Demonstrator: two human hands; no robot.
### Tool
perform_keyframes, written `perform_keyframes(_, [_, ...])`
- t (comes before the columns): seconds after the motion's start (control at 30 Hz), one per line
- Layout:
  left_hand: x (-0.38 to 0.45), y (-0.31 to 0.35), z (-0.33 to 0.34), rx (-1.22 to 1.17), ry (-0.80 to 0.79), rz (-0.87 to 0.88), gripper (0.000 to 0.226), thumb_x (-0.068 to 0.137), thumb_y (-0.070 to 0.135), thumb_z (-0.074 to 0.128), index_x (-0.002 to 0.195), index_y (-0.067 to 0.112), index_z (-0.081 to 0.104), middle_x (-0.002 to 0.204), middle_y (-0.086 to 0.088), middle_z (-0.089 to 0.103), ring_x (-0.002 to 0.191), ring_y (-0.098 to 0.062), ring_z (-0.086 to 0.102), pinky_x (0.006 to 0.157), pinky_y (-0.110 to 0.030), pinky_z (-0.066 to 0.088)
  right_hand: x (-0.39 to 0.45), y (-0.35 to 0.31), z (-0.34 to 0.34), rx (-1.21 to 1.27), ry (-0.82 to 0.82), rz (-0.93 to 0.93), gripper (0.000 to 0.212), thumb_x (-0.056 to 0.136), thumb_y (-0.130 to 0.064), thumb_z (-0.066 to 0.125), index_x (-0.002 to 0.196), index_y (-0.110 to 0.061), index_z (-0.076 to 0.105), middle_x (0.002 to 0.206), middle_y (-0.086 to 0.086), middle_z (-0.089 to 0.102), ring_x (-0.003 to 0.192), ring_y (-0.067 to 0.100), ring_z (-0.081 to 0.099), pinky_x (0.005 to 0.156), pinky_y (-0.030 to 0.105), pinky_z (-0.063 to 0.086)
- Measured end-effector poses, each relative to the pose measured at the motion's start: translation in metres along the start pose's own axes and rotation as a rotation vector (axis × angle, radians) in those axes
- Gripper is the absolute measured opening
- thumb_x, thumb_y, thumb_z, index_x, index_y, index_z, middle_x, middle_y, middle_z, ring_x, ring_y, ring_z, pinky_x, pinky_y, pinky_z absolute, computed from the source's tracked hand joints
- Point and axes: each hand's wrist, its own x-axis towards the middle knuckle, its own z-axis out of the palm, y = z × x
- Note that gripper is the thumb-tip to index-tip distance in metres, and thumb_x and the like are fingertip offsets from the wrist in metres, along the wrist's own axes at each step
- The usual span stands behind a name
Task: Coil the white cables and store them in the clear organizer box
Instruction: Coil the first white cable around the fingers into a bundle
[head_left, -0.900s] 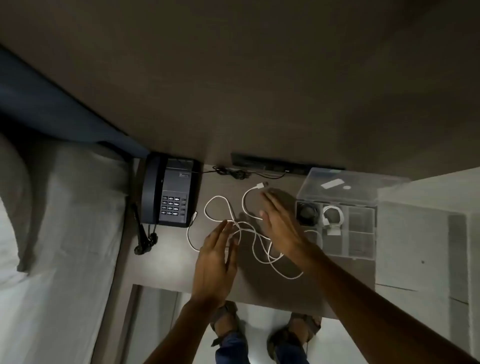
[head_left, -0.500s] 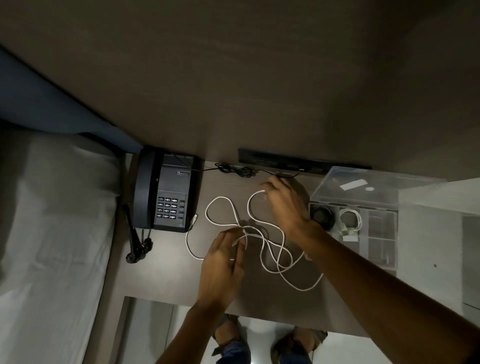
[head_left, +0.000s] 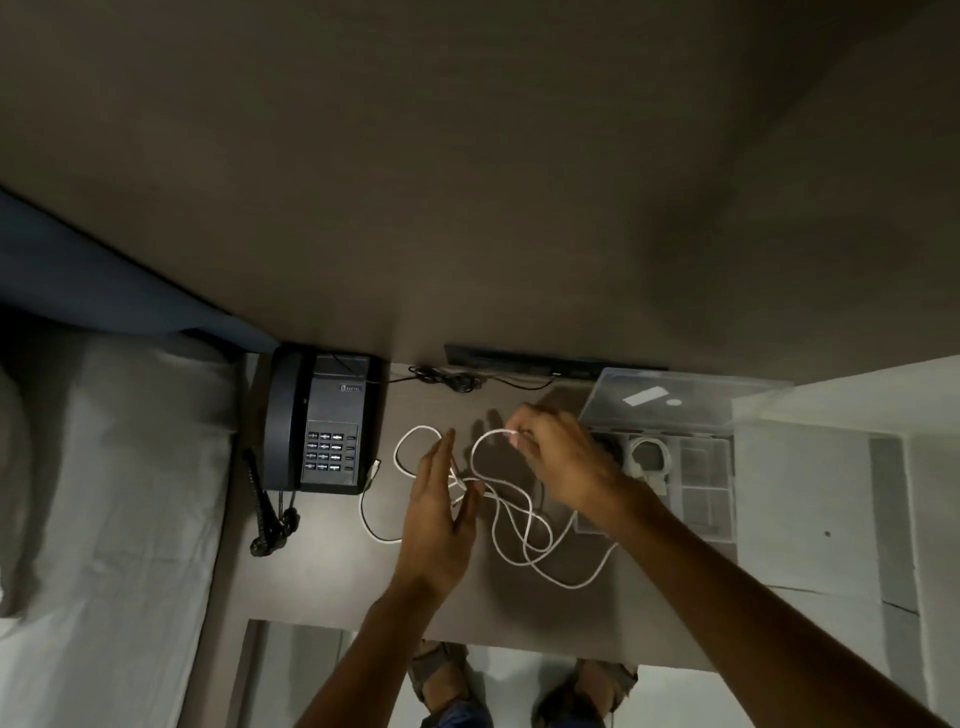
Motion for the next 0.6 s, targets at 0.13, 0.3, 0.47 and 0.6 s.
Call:
perform_keyframes(0.13, [-0.018,0.046,-0.012,-0.231,-0.184,-0.037,0.083,0.101,0.009,0.064,0.164,0.031,0.015,0.147,0.008,0.055,0.125,0.016,0.056,0.099,-0.006,0.047,-0.056,-0.016,-0.046,0.338,-0.076,0.019,0.006,0.107,-0.031,0.061,0.112,-0.031,0.064,0.103,-0.010,0.073,0.095,0.005,0.070,0.082,0.029,0.060])
perform_keyframes(0.3, [-0.060,0.121,-0.039,-0.237,-0.217,0.089,0.018,0.101,0.030,0.060,0.108,0.033,0.077,0.093,0.001,0.078,0.094,-0.014,0.074,0.088,-0.030,0.057,-0.149,-0.024,-0.116,0.613,-0.041,-0.029,0.005,0.102,-0.043,0.067,0.106,-0.040,0.065,0.104,-0.017,0.079,0.098,-0.001,0.075,0.086,0.024,0.060])
perform_keyframes(0.47, [-0.116,0.219,-0.086,-0.388,-0.423,0.110,0.028,0.099,0.042,0.067,0.101,0.015,0.075,0.085,0.001,0.073,0.081,-0.008,0.068,0.077,-0.017,0.055,-0.240,-0.039,-0.167,0.870,-0.139,0.047,0.020,0.102,-0.036,0.070,0.119,-0.026,0.066,0.116,-0.012,0.081,0.111,0.008,0.076,0.103,0.035,0.055])
perform_keyframes(0.6, [-0.157,0.281,-0.115,-0.382,-0.573,0.128,0.025,0.102,0.032,0.063,0.103,0.010,0.074,0.079,0.009,0.070,0.073,-0.004,0.062,0.070,-0.015,0.053,-0.306,-0.056,-0.195,1.122,-0.363,-0.034,0.027,0.107,-0.027,0.065,0.133,-0.022,0.069,0.131,0.006,0.077,0.126,0.025,0.071,0.110,0.036,0.055])
